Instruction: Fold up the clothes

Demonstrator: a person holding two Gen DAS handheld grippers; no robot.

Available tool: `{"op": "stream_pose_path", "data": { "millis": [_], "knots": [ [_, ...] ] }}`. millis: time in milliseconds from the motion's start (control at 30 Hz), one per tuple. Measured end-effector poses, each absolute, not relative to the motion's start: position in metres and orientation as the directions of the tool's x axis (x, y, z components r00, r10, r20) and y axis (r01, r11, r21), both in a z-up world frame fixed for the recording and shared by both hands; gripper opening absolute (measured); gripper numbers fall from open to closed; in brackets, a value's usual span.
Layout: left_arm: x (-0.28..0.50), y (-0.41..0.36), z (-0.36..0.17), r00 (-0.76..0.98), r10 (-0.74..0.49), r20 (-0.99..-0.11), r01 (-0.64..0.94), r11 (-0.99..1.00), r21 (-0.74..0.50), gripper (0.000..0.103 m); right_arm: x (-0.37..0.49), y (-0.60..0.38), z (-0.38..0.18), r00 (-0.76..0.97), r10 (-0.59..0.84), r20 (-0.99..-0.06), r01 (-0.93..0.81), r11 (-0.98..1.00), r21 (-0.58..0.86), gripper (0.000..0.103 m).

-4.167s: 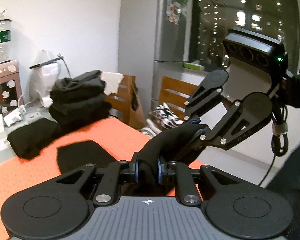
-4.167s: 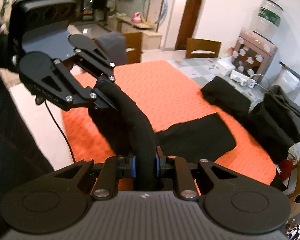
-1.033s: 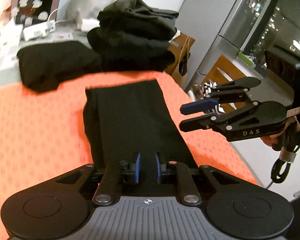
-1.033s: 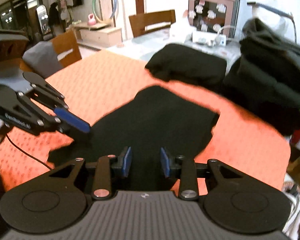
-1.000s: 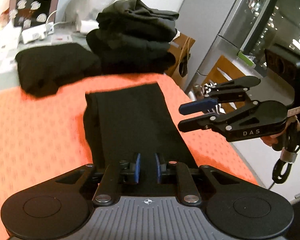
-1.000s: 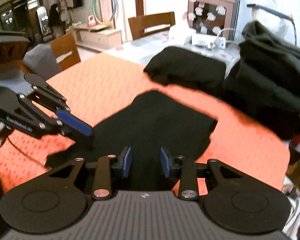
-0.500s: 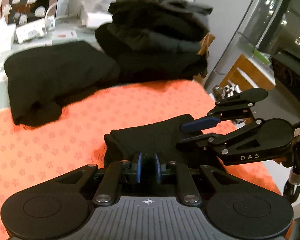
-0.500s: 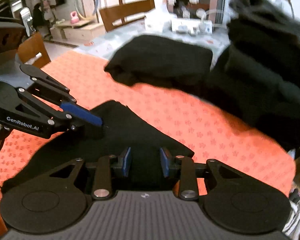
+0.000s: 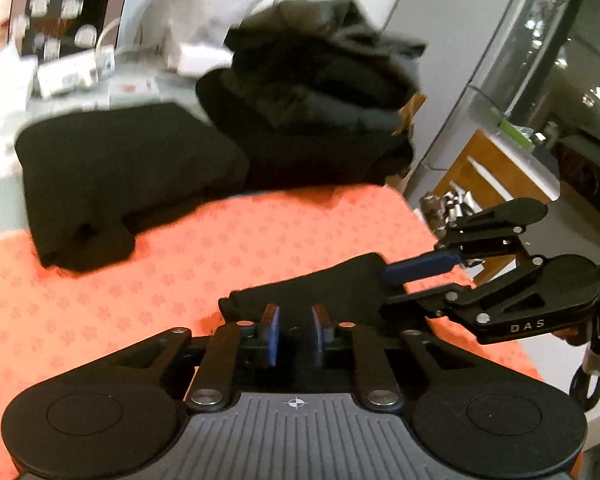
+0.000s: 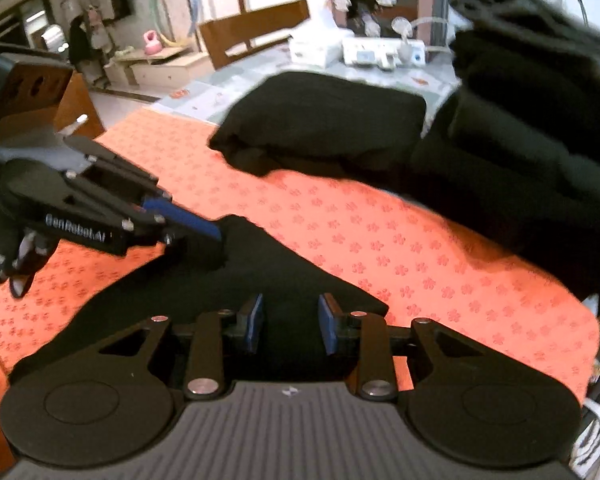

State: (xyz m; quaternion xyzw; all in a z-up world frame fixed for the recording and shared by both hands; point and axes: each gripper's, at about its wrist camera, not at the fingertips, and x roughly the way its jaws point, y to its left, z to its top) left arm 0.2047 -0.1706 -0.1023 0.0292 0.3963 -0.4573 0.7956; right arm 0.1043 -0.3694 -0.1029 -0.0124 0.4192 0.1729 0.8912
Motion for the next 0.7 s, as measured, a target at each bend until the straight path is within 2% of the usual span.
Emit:
{"op": "stream_pose_path", "data": {
  "millis": [200, 300, 400, 567, 700],
  "knots": [
    [0.174, -0.144, -0.073, 0.302, -0.706, -0.641, 0.756, 0.586, -0.290, 0.032, 0.060, -0.355, -0.076, 0.585, 0.324, -0.744, -0.386, 0.917, 0.096, 0.040],
    [0.156, -0.130, -0.064, 0.314, -0.703, -0.638, 0.753, 0.594, -0.284, 0.044, 0.038, -0.347, -0.067, 0.577, 0.332, -0.746, -0.417, 0.905, 0.081, 0.046],
    [0.138, -0.115, -0.056, 0.326, -0.699, -0.636, 0.748, 0.602, -0.279, 0.049, 0.013, -0.335, -0.066, 0.566, 0.345, -0.749, -0.449, 0.891, 0.071, 0.051],
    [0.106, -0.096, -0.061, 0.336, -0.677, -0.655, 0.728, 0.628, -0.276, 0.054, -0.025, -0.309, -0.076, 0.535, 0.367, -0.761, -0.522, 0.852, 0.044, 0.062],
    [0.079, -0.090, -0.075, 0.312, -0.649, -0.694, 0.737, 0.627, -0.255, 0.059, -0.049, -0.287, -0.089, 0.518, 0.369, -0.772, -0.585, 0.811, -0.004, 0.064]
  ]
}}
